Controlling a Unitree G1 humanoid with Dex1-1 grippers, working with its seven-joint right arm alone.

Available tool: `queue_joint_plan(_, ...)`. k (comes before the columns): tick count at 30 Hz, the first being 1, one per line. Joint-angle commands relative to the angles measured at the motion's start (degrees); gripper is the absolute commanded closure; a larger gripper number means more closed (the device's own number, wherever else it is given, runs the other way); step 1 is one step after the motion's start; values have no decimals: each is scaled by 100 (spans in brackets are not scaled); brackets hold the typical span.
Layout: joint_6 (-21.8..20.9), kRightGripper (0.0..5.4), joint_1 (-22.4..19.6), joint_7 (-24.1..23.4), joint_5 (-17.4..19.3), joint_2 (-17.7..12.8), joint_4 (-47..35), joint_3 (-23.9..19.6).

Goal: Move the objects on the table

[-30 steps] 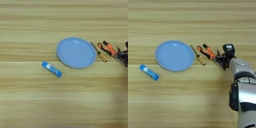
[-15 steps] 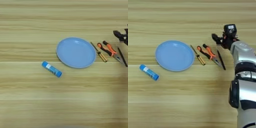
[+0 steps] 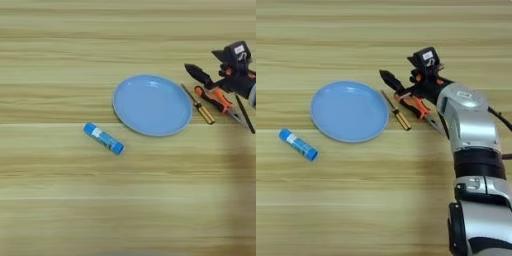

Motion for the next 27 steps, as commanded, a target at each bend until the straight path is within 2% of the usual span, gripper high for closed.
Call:
queue_joint_plan(1, 159, 18, -241, -67, 118, -99, -657, 43)
queue_joint_plan(2, 203, 4, -218, -58, 122, -89, -717, 76)
queue_joint_plan(15, 606, 4, 37, 51, 23, 103, -1082, 663)
queue_joint_plan(27, 733, 4, 170, 111, -151, 274, -858, 1128)
